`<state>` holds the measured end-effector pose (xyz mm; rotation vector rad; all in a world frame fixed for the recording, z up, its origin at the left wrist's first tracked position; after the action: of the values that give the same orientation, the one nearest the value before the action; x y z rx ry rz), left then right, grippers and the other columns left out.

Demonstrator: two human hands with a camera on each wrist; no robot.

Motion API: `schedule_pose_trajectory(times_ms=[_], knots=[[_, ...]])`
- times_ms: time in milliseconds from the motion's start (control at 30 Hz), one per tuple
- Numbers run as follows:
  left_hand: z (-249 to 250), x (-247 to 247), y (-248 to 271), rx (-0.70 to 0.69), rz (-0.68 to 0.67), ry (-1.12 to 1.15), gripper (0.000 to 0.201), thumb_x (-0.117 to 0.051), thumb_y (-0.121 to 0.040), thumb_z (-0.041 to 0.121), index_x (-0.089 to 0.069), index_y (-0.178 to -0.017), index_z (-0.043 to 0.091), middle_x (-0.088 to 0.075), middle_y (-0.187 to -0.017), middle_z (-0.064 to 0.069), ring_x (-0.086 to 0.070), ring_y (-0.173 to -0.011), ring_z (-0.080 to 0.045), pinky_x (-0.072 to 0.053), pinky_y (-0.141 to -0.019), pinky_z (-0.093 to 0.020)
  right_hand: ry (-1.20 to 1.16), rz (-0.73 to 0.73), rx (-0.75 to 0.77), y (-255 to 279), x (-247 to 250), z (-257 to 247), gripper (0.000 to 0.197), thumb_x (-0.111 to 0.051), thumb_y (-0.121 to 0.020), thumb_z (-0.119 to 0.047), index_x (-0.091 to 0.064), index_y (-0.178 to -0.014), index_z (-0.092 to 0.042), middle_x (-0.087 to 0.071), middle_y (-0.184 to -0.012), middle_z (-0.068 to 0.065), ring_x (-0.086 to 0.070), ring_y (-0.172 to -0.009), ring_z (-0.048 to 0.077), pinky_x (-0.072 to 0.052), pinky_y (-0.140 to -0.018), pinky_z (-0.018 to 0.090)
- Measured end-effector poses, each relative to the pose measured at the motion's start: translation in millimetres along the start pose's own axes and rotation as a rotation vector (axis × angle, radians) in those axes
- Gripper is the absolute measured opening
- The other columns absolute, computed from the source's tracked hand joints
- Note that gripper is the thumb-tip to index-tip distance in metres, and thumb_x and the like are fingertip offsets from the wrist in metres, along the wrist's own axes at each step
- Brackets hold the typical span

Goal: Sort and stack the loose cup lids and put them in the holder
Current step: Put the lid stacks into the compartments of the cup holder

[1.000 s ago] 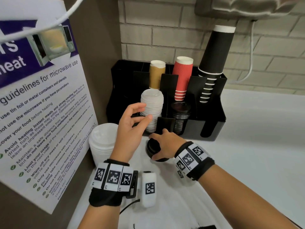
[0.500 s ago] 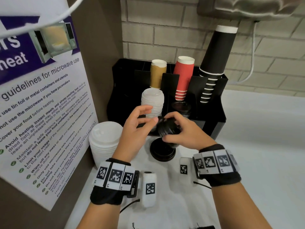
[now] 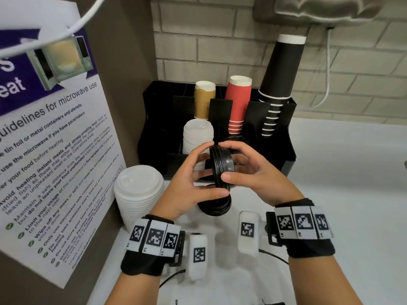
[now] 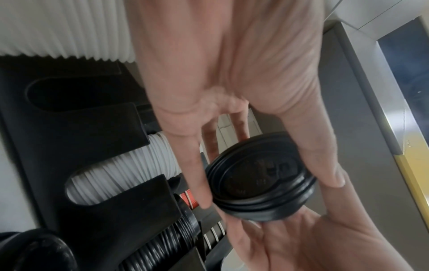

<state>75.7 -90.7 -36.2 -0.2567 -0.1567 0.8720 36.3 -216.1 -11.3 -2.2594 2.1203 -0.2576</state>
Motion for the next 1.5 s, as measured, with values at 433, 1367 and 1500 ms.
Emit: schedule_pose_trajectory(times_ms=[433, 1367, 1500], knots=[[-0.4, 0.9, -1.2, 0.003, 0.056, 0.017, 0.097, -0.091, -0.06, 0.02, -0.04, -0.141, 0.04, -0.056, -0.128, 0.023, -0.06, -0.119, -0.015, -0.056, -0.087, -0.031, -0.007, 0.057, 0.041, -0.5, -3.9, -0.8, 0.061, -0.081, -0.067, -0.023, -0.056, -0.12, -0.038, -0.061, -0.114, 0.0, -0.069, -0.094, 0.018, -0.056, -0.073, 0.031], [18.5, 51.0, 5.8, -0.06, 0.469, -0.067, 0.028, -0.066, -0.089, 0.015, -0.06, -0.109, 0.034, -0.059, -0.12, 0.009, -0.064, -0.096, -0.004, -0.053, -0.096, -0.039, 1.051, 0.15, 0.05, -88.8, 71.0, 3.4, 0.046, -0.07, -0.084, -0.02, -0.058, -0.128, -0.014, -0.052, -0.127, 0.011, -0.052, -0.118, 0.025, -0.039, -0.105, 0.036], [18.6, 50.1, 6.0, -0.057, 0.471, -0.068, 0.028, -0.066, -0.089, 0.015, -0.06, -0.11, 0.032, -0.058, -0.12, 0.007, -0.064, -0.094, -0.002, -0.053, -0.096, -0.039, 1.062, 0.166, 0.086, -80.2, 65.7, 9.1, 0.047, -0.07, -0.084, -0.014, -0.057, -0.129, -0.01, -0.05, -0.13, 0.011, -0.049, -0.122, 0.025, -0.035, -0.107, 0.031]])
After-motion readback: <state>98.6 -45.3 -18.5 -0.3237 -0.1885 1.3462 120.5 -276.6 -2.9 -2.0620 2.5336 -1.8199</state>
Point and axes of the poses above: each hand's wrist, its own y-axis away from the middle knuckle, its own x-axis out of the back of the hand, z = x × y, the point moved 8 cm from there along -y, towards the middle knuckle
